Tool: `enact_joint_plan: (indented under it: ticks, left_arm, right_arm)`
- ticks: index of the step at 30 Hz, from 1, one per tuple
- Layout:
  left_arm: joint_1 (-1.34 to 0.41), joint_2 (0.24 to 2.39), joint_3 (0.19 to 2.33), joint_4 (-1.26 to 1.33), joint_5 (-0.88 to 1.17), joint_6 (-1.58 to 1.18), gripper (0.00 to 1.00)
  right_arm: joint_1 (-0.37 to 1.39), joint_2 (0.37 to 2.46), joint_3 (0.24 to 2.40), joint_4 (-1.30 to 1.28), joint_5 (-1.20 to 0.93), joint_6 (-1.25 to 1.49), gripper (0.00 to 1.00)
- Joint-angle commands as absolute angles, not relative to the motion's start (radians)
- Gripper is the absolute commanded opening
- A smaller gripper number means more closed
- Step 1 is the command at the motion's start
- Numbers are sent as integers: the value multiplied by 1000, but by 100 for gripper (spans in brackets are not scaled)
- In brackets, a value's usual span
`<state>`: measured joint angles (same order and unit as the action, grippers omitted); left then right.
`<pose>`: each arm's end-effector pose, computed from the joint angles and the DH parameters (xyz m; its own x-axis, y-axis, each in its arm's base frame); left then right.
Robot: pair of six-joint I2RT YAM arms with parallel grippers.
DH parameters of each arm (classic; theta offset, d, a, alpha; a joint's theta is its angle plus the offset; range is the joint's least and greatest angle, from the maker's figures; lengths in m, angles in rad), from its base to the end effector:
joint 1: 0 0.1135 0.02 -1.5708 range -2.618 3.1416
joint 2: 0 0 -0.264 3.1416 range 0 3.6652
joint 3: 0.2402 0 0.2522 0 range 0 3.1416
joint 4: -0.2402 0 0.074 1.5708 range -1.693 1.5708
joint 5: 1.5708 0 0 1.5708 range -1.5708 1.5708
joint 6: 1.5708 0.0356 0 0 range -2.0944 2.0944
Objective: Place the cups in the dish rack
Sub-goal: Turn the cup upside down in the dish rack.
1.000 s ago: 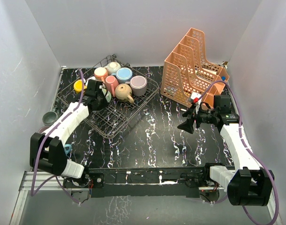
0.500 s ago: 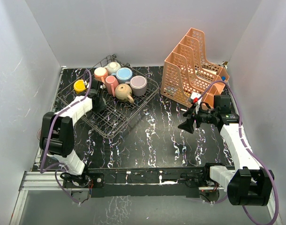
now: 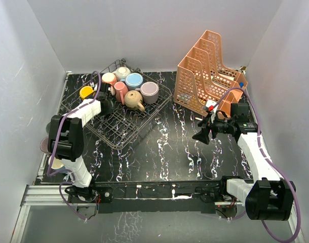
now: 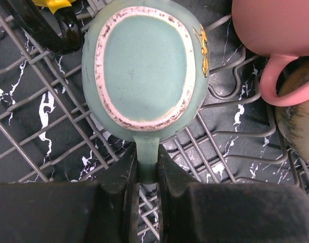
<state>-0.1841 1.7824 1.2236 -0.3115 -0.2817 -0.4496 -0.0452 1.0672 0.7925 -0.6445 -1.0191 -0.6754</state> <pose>0.3800 -0.0607 0.2099 -0.6768 -0.2986 -0.6729 -0.3269 0.9409 -0.0887 0.2020 0.0212 0.2624 -0.3122 -0.3139 -0.8967 -0.8808 0.4493 0.1493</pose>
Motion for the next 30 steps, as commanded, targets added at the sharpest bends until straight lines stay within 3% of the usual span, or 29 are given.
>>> enact_joint_plan:
  ticks: [1,14,22,25,30]
  left_arm:
    - [-175,1786,1267,-287,-330,-445,0]
    - [-175,1835,1258,-285,-384,-405,0]
    - [-175,1812,1262,-296,-369,-413,42]
    - [-175,1779,1264,-308,-358,-412,47]
    - [-175,1660,1239,-323,-324,-418,48]
  right_arm:
    - [-54,1069,796,-597,-1027,-683,78]
    - [-55,1079,799,-597,-1028,-685,78]
    - [-55,1081,799,-597,-1027,-686,78]
    - [-55,1079,801,-598,-1026,-687,78]
    - [-56,1071,799,-598,-1024,-687,78]
